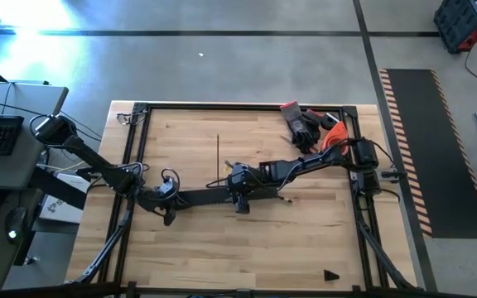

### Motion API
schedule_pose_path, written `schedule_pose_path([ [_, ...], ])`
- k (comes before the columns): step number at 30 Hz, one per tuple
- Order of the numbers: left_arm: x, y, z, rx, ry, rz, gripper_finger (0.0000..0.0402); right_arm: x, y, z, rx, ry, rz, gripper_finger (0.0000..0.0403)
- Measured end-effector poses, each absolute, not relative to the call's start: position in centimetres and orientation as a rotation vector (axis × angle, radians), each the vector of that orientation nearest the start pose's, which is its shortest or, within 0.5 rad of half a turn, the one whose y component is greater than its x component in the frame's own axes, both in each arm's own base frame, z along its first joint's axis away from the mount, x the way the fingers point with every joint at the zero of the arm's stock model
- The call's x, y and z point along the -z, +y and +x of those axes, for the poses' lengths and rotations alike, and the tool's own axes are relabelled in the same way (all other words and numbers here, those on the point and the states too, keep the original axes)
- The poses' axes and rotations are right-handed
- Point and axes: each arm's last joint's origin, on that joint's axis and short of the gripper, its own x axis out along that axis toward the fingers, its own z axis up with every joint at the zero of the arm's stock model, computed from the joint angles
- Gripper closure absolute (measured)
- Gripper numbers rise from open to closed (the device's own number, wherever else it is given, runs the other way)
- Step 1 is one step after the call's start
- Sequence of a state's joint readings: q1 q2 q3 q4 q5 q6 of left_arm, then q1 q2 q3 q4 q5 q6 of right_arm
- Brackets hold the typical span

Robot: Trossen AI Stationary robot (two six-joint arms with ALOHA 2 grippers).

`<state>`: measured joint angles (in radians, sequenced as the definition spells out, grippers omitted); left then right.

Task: Ziptie cables
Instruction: Close the black cable duct

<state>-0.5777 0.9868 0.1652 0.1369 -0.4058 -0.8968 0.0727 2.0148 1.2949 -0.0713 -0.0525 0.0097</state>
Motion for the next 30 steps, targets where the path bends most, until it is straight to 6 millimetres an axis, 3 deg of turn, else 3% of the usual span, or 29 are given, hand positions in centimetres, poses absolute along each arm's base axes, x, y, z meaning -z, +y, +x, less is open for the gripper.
schedule_pose_path([
  [11,-16.1,-8.7,15.6,0.044,0.388,-0.579,0.0402,-15.6,3.2,42.3,-0.104,0.810,0.006,0.0194],
  [30,-11.6,-7.4,17.2,-0.196,0.591,-0.523,0.0401,-15.1,3.2,42.2,-0.108,0.835,-0.032,0.0194],
])
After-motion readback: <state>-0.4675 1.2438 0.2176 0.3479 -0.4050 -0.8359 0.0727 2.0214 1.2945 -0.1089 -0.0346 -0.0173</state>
